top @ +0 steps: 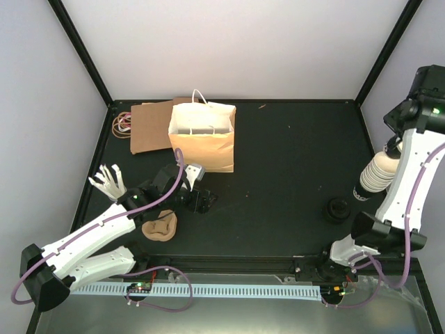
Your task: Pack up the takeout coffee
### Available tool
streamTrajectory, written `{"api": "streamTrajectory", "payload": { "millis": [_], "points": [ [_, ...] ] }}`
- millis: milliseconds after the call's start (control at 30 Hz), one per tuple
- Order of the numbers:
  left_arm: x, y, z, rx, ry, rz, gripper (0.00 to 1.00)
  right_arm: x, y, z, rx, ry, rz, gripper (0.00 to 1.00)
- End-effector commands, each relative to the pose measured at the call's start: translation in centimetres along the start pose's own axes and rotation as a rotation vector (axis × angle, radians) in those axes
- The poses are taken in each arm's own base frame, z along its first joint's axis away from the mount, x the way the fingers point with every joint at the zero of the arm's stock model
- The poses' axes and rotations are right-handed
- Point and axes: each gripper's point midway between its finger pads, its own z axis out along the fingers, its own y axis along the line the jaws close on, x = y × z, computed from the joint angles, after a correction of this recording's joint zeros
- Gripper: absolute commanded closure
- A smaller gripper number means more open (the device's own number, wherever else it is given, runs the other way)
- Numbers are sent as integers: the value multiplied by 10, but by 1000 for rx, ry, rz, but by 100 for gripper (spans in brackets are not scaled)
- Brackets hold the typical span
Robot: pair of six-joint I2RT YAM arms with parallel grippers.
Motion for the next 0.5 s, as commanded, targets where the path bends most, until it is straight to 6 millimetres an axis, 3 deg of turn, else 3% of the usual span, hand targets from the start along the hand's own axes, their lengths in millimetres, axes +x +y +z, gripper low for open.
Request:
{"api": "streamTrajectory", "payload": {
  "millis": [0,200,367,467],
  "points": [
    [-16,-7,-11,10,-48,14,10,-8,6,-50,-148,-88,-17,99],
    [-16,-7,-14,8,-55,13,11,10,42,-85,-442,-82,-111,99],
    [-18,-8,-17,14,-66,13,11,48,68,-103,-626,-93,-222,99],
    [-21,-10,-18,17,-72,13,10,81,82,-107,-704,-67,-289,99]
  ]
}}
